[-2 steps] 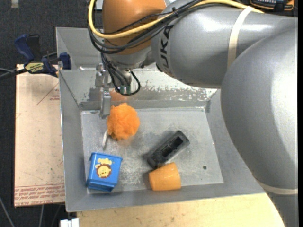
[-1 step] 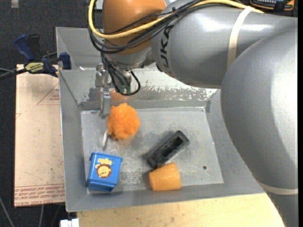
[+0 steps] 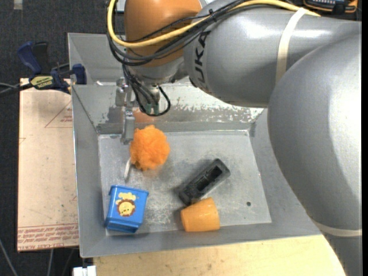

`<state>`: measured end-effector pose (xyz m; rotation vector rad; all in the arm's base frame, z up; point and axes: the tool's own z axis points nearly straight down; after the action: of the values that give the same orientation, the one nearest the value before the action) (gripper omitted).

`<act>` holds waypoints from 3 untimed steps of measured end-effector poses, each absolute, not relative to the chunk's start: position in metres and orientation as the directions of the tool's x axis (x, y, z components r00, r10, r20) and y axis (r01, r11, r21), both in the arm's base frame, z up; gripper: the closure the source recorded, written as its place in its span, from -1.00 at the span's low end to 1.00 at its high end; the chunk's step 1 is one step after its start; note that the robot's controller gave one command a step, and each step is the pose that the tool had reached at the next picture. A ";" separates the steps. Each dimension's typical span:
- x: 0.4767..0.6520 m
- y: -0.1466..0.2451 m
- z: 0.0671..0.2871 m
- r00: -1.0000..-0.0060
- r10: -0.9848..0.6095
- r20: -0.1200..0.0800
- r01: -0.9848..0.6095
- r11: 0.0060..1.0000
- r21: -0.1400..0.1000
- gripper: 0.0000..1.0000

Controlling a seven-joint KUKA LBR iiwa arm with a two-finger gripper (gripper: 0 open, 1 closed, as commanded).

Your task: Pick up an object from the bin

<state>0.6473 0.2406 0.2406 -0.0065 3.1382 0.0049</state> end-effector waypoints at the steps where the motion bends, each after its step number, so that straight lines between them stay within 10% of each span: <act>1: 0.645 0.228 0.184 -0.998 -0.065 -0.007 -0.065 0.998 0.004 -1.00; 3: 0.620 0.173 0.092 -0.993 -0.120 -0.001 -0.120 0.993 0.002 -1.00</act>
Offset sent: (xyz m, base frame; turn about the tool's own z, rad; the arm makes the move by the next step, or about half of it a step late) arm -0.0291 -0.0698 -0.1455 -0.1553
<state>0.6203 0.1735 0.0920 -0.1889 3.1349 0.0025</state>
